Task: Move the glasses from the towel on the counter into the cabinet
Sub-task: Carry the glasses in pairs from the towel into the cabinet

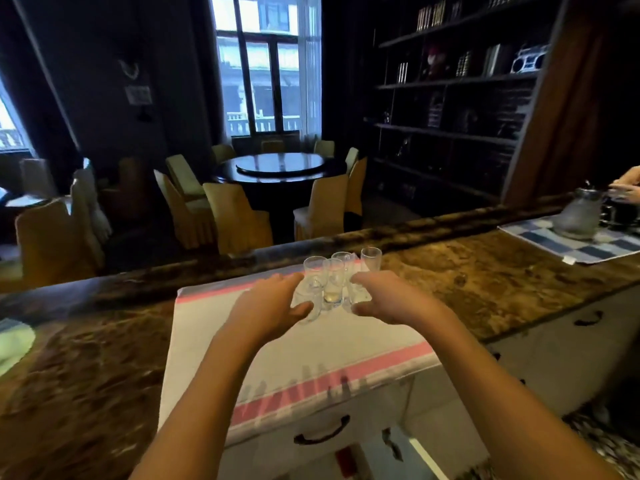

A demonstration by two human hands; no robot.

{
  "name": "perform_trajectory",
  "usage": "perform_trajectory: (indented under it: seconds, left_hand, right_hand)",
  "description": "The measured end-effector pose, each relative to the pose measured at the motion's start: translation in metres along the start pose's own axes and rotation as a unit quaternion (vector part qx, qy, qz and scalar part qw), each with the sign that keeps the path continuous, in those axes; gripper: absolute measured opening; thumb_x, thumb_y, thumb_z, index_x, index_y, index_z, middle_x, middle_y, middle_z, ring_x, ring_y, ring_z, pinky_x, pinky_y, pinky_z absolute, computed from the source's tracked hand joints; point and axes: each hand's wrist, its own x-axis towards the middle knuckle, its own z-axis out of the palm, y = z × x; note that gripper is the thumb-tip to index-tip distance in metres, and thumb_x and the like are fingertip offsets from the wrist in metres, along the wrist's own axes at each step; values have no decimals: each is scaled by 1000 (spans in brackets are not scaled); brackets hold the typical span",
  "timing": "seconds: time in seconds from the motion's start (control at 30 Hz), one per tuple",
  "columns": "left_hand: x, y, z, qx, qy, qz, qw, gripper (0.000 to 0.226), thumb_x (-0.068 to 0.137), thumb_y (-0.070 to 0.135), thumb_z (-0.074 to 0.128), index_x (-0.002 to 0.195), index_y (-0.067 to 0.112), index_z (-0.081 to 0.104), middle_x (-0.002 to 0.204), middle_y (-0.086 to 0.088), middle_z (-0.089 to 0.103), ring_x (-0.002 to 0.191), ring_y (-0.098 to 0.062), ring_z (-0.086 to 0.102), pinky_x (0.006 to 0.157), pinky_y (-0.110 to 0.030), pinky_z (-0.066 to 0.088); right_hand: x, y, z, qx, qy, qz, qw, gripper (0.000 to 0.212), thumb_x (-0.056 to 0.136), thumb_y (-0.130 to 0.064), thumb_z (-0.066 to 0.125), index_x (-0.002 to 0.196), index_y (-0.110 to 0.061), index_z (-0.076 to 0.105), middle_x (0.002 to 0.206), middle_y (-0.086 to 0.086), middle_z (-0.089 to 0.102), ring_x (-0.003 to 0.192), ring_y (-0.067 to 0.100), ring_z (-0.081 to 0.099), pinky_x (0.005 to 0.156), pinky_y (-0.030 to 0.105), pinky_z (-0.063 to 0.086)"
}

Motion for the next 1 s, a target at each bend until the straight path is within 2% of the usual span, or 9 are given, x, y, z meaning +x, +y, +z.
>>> perform_trajectory:
  seconds: [0.13,0.43,0.8,1.0]
  left_hand:
    - [23,-4,-15,7,22,11,1000,65,93,57,51,149,31,32,151,-3,44,130,-28,50,100,-43,47]
    - [93,1,14,-5,-19,22,1000,66,92,56,54,149,31,32,151,-3,43,132,-27,49,101,-44,47]
    - [217,14,80,-33,-90,5,995,70,88,51,64,148,31,33,153,-2,39,132,-27,48,103,-43,46]
    - [255,18,111,-13,-142,13,990,79,86,46,69,151,33,26,157,-5,32,134,-31,45,105,-47,45]
  right_hand:
    - [22,-2,-27,-22,39,18,999,53,90,-35,67,138,-26,48,136,1,56,114,23,57,85,34,52]
    - [69,36,-41,-7,49,77,996,63,91,-31,68,147,-25,39,151,1,44,133,22,46,101,36,46]
    - [191,129,-4,13,-1,75,997,70,89,-27,70,150,-25,34,155,2,35,139,23,38,106,36,41]
    - [248,165,41,7,-65,81,995,79,86,-35,73,151,-34,28,162,5,21,146,27,27,109,46,37]
